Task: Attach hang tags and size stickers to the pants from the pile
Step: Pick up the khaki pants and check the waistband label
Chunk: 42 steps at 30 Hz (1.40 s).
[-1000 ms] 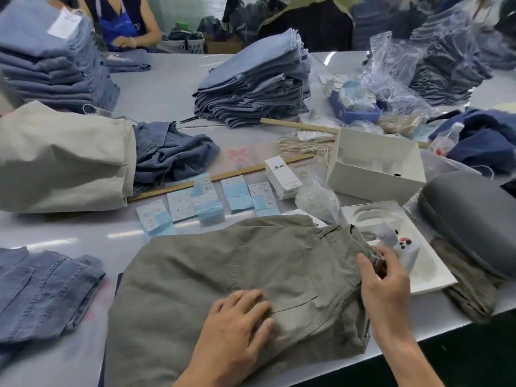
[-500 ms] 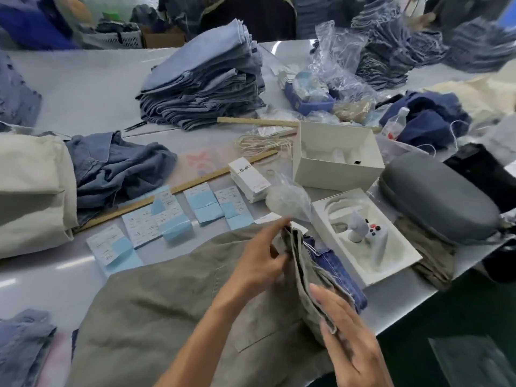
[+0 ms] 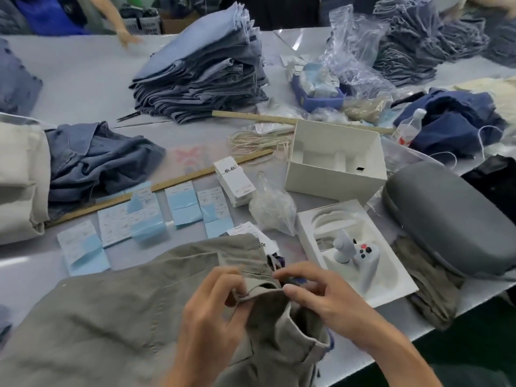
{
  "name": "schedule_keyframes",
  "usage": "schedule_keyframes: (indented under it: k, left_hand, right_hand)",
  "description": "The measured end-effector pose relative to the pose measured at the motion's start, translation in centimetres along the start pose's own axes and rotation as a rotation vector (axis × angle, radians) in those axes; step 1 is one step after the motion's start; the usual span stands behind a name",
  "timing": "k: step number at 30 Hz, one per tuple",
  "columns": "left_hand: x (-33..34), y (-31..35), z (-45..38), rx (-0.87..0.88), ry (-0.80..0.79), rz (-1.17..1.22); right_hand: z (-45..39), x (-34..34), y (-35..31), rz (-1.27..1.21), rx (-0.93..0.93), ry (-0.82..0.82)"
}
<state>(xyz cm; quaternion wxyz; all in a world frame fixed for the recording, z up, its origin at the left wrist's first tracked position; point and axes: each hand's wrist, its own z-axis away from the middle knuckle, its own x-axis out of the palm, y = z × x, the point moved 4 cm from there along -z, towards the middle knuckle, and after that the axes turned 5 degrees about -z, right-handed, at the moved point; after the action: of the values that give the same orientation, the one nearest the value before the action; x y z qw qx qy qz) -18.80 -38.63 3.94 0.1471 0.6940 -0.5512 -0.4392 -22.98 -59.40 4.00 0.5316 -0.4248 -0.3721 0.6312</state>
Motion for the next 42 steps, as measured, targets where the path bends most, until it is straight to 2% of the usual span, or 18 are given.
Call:
schedule_keyframes:
  k: [3,7,9,11,13,14,16,19,21,23,25,26,28,30,33,36,40,42]
  left_hand:
    - [-1.2,0.8,2.6,-0.013,0.032,-0.195]
    - [-2.3,1.6,6.4,-0.066,-0.174,-0.349]
    - [-2.6,1.7,6.9,-0.160,-0.288,-0.374]
    - [-3.7,1.2,6.5,-0.419,-0.357,-0.308]
    - [-3.5,2.1,6.0,-0.425,-0.526,-0.232]
    - [-3.6,2.4,5.9,-0.349,-0.511,-0.211]
    - [-5.4,3.3,4.5,-0.223,-0.213,-0.337]
    - [-6.3,4.6,4.7,0.077,-0.314,-0.637]
    - [-7.4,4.1,4.3,0.049,-0.301,-0.685]
    - [-7.1,3.5,3.2,0.051,-0.184,-0.655]
    - [-5.2,3.4,1.7,0.084,-0.157,-0.575]
    - [-3.9,3.2,0.7,0.070,-0.225,-0.508]
    - [-0.4,2.9,-0.4,0.051,-0.545,-0.402]
    - [3.2,3.1,0.0,0.108,-0.865,-0.510]
    - [3.8,2.6,1.8,0.199,-1.016,-0.518]
    - [1.3,2.4,1.9,0.098,-0.894,-0.401]
    - [-2.8,0.5,1.7,-0.374,-0.674,0.008]
    - [-4.4,-0.3,1.4,-0.529,-0.528,0.122]
  right_hand:
    - [-0.1,-2.2,2.2,0.131,-0.008,0.094]
    - [0.0,-2.8,4.5,0.322,0.035,0.191]
    - [-0.2,-2.5,3.9,0.376,-0.103,0.247]
    - [0.0,-2.1,2.1,0.511,-0.293,0.314]
    - [0.3,-1.8,0.5,0.512,-0.401,0.319]
    - [0.5,-1.6,0.1,0.492,-0.413,0.284]
    - [0.6,-1.8,-0.3,0.507,-0.356,0.185]
    - [0.9,-2.5,0.7,0.606,-0.211,0.002]
    - [1.2,-2.3,0.9,0.645,-0.172,-0.141]
    - [1.3,-1.5,1.5,0.702,-0.157,-0.284]
    - [1.3,-1.1,1.7,0.774,-0.124,-0.372]
    - [1.3,-1.0,1.6,0.818,-0.113,-0.407]
    - [1.3,-1.0,1.4,0.886,-0.108,-0.488]
    - [1.4,-1.2,1.3,0.895,-0.073,-0.569]
    - [1.3,-0.7,1.5,0.921,-0.049,-0.635]
    - [0.7,0.2,1.1,1.056,-0.259,-0.542]
    - [-0.3,0.4,-0.2,0.693,-0.213,-0.418]
    - [-1.1,0.8,-0.8,0.552,-0.207,-0.275]
